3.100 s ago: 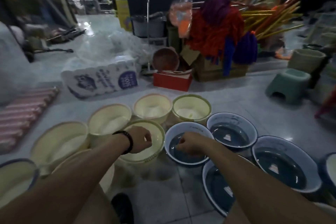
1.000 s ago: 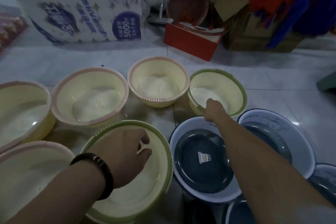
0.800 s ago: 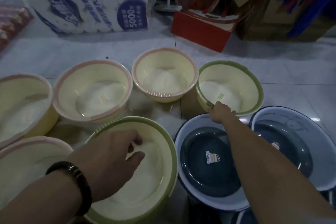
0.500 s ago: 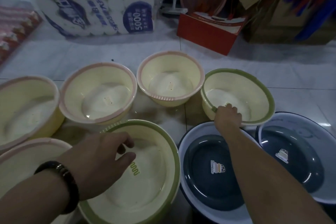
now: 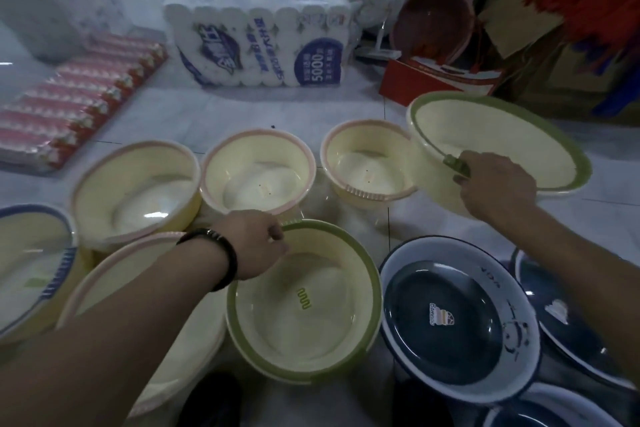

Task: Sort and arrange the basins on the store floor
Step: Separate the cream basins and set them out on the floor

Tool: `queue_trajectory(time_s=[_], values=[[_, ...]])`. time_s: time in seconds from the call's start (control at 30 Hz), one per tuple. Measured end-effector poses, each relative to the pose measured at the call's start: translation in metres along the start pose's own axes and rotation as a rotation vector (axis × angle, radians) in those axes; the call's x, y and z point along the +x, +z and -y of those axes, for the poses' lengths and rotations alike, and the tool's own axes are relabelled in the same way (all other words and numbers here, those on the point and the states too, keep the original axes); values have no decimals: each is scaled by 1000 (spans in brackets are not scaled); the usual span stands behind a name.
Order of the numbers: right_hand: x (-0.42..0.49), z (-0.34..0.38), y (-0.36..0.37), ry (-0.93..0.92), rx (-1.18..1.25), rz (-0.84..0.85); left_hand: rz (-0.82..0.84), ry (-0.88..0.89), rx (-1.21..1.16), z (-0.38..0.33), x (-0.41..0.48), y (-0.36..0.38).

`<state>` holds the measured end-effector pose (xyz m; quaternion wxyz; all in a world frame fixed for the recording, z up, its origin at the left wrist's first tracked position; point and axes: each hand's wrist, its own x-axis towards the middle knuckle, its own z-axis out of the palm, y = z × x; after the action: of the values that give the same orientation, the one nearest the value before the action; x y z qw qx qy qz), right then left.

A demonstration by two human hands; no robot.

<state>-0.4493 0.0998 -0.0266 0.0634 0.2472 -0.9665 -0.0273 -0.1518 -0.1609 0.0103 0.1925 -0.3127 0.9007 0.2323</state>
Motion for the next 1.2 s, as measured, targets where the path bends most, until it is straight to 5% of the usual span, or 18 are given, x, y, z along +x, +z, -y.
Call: queue_trajectory(time_s=[0.17,0.4,0.6,0.8,0.97,1.1,1.2], values=[[-87,73,-61,-285,89,-17,80,-185,-409,22,-28,-6],[-196,143,-32,-719,143,12,154,-442,-996,52,-54,38],[-240,147,6,-952,127,150,-84,-670,-1444,61,-67,133],[-231,139,29,-1024,-50,465,-248,-732,-1337,90,-17,227],[-234,135,70,-908,-125,604,-212,-698,-1449,49,-39,205],[-233,136,94,-808,-138,641,-160,-763,-932,54,-26,216],[-235,140,108,-790,-159,656,-180,-802,-877,53,-21,219]])
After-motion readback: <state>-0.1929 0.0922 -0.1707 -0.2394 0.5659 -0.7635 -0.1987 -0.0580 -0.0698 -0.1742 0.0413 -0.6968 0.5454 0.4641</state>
